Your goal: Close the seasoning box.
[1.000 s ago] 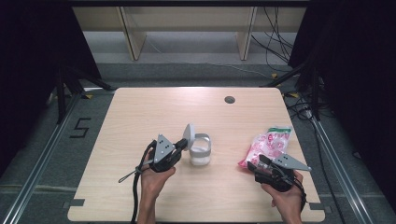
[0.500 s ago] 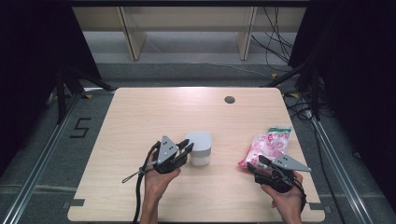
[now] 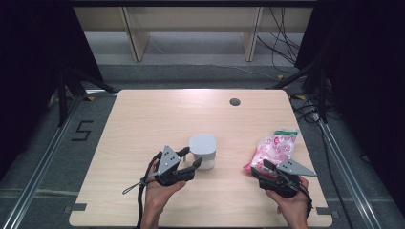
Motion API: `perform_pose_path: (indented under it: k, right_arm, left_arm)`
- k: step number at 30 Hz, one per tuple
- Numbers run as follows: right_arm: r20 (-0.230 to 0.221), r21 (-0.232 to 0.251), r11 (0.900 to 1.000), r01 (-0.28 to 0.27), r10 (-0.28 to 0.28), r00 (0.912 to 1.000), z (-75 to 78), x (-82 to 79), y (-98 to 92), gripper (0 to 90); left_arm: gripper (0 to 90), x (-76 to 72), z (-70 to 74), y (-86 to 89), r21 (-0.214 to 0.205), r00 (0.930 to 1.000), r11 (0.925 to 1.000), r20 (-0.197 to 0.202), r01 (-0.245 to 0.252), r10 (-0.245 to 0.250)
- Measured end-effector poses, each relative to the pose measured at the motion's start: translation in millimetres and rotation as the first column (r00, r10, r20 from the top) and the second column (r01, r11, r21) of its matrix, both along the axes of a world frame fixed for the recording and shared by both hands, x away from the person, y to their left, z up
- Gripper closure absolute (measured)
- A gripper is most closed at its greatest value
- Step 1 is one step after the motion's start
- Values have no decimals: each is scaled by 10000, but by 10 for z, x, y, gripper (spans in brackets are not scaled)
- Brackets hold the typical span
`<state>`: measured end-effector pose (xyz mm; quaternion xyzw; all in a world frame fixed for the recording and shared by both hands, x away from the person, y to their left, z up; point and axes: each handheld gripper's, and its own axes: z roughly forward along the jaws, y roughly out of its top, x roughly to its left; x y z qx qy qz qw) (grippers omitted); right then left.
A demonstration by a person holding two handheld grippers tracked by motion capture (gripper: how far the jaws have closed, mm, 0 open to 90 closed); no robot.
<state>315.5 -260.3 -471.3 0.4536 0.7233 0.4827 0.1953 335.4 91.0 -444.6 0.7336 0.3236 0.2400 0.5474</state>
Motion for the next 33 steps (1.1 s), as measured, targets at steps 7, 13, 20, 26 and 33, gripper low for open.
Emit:
perform_pose_path:
  k: [7, 13, 20, 26, 33]
  right_arm:
    - [287, -315, 9994, -167, 176, 9994, -20, 33, -6, 412]
    - [243, -211, 9994, -270, 275, 9993, -12, 12, -1, 407]
    - [-2, -262, 9986, -457, 457, 9990, -47, 1, 48, 378]
    - [72, -121, 9967, -797, 798, 9968, -71, -47, 96, 368]
    - [-2, -238, 9919, -1249, 1249, 9922, -86, -136, 129, 364]
  left_arm:
    - [365, -102, -102, -18, -35, 9997, 9999, -193, 159, -159]
    - [353, -205, -163, -53, -56, 9993, 9997, -298, 217, -219]
    - [306, -270, -296, -122, 373, 9968, 9981, -641, 498, -474]
    - [285, -336, -403, -197, 419, 9954, 9967, -681, 701, -672]
    - [271, -408, -469, -248, 361, 9953, 9964, -615, 772, -749]
